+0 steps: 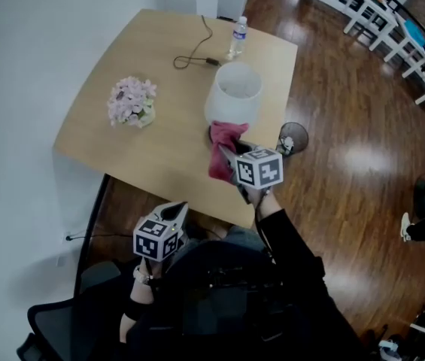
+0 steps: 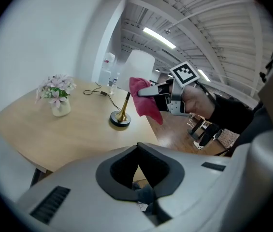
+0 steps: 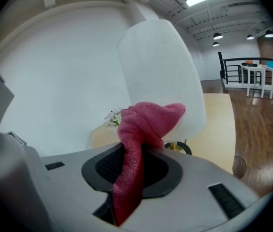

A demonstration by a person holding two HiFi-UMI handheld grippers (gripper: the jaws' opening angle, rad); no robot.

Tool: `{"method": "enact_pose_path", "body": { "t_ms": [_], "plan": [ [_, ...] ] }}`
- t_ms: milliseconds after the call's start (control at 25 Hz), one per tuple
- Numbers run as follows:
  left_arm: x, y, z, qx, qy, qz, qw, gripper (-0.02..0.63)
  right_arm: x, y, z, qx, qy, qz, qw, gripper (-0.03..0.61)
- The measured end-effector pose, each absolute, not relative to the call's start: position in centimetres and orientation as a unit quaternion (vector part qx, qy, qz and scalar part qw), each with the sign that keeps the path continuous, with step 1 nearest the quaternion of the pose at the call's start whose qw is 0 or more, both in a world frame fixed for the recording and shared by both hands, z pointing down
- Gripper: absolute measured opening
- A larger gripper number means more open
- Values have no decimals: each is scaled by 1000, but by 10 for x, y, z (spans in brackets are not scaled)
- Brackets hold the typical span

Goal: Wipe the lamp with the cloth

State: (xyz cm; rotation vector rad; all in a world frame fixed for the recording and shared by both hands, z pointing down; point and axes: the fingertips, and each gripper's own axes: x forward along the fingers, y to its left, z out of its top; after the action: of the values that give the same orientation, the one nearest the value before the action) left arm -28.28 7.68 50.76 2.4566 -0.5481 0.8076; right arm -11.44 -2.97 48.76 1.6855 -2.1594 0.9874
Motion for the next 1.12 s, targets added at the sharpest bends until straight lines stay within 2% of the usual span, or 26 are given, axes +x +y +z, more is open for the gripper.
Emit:
{"method": "enact_pose_path", "body": {
  "t_ms": [480,600,880,1120],
  "plan": [
    [-295,79,500,910,-178,290,236,-8,-123,-6,522,578,-708,380,143,98],
    [-302,81,508,909,-168,299,238,-8,-141,4,493,576,-722,366,111,98],
    [-287,49,499,911,-181,295,223,-8,-147,-22,364,599,-757,260,32,98],
    [-264,28,473,910,-189,322,179,-8,-127,-53,353,596,-747,289,-54,98]
  ]
}}
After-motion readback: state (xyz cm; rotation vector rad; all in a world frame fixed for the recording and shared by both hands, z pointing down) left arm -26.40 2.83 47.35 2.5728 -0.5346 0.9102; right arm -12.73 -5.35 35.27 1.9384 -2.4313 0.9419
